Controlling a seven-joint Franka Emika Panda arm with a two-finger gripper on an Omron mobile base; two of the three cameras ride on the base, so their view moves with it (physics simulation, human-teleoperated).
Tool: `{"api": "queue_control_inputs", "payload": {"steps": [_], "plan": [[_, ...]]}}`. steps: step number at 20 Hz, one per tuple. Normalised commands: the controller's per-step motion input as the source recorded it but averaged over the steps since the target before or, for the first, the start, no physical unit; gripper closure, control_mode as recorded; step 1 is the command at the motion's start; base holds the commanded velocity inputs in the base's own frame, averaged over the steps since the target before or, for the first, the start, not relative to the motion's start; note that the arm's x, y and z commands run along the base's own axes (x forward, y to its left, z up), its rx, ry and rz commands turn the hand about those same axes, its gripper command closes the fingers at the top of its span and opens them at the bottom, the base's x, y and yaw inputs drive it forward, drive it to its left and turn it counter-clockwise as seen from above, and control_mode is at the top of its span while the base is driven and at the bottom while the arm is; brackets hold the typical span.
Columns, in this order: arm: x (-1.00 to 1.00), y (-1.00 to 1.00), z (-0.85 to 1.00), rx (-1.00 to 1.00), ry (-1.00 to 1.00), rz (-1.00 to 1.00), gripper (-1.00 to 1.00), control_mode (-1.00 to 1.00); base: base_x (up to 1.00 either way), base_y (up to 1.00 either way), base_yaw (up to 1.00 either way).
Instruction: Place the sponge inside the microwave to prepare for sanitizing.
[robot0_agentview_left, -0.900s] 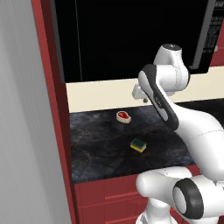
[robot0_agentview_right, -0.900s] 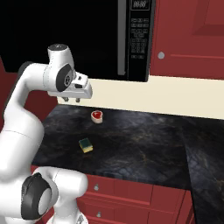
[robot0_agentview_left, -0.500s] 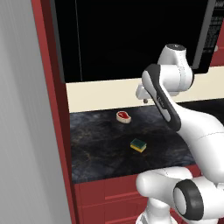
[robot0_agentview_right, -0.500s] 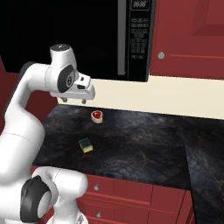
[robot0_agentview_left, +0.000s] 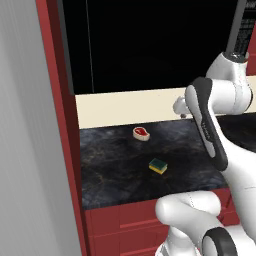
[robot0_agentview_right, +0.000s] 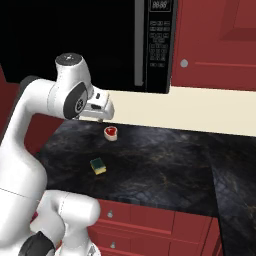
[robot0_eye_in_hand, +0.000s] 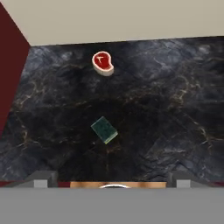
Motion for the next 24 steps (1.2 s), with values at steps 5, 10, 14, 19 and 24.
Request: {"api": "queue_control_inputs", "payload": {"steps": [5, 10, 14, 19, 24], "plan": [[-0.56, -0.34, 0.61, 0.01, -0.23, -0.10, -1.00, -1.00, 0.00, 0.00, 0.00], [-0.25, -0.67, 0.91, 0.00, -0.07, -0.22, -1.00, -1.00, 0.00, 0.00, 0.00], [-0.38, -0.73, 1.00, 0.00, -0.14, -0.24, -1.00, -1.00, 0.00, 0.00, 0.00], [-0.19, -0.53, 0.44, 0.09, -0.22, -0.17, -1.00, -1.00, 0.00, 0.00, 0.00], [0.07, -0.08, 0.01, 0.11, -0.13, 0.00, -1.00, -1.00, 0.00, 0.00, 0.00]]}}
